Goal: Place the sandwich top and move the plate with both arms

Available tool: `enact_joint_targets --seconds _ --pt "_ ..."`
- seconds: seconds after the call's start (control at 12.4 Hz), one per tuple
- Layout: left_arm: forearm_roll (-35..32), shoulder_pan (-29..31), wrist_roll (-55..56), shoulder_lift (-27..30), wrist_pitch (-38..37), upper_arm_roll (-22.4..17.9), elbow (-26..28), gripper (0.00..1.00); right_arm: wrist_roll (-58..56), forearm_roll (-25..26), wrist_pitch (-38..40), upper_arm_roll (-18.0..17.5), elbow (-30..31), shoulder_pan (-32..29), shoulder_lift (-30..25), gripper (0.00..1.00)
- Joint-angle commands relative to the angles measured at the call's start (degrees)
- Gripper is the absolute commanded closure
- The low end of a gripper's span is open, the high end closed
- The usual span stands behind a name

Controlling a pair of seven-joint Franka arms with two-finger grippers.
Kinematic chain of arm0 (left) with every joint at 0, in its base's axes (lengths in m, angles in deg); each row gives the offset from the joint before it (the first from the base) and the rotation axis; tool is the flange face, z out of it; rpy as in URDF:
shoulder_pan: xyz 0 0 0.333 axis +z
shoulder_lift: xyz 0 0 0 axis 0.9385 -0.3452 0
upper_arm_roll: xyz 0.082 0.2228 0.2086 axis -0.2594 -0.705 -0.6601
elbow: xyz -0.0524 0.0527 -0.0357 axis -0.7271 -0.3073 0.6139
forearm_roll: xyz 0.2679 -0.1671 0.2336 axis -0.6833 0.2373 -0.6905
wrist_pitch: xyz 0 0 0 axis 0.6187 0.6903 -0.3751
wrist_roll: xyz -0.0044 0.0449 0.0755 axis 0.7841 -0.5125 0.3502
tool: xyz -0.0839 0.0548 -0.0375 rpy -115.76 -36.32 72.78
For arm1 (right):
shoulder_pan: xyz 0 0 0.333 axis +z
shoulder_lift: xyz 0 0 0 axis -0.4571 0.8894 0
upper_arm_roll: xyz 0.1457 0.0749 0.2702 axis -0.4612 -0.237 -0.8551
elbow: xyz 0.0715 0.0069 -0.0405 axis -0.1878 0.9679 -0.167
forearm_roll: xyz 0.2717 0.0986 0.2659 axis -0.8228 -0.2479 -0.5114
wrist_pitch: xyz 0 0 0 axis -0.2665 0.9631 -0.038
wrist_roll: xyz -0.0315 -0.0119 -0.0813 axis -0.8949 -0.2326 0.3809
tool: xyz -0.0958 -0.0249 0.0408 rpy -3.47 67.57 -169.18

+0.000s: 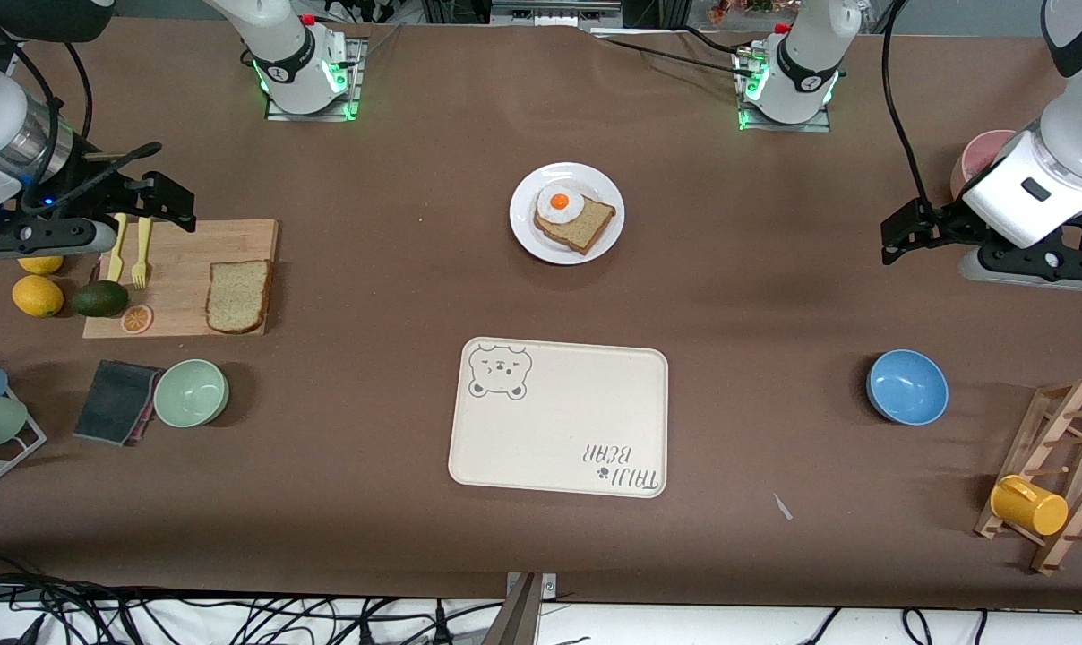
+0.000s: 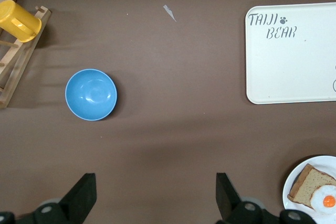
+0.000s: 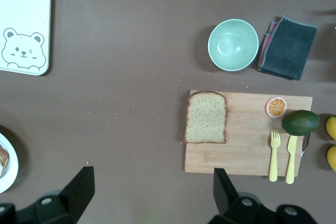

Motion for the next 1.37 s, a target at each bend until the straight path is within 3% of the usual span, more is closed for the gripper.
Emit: enact_joint_targets --seconds 0.0,1.29 --pt "0.0 0.1 -1.0 -0.1 0.3 0.1 -0.2 0.0 -1.1 -1.0 1.4 0.0 -1.7 -0.2 0.2 0.0" --pt "0.0 0.1 -1.0 -0.1 0.3 0.1 -0.2 0.0 -2.5 0.1 0.4 -0.2 -1.6 -0.2 0.7 0.0"
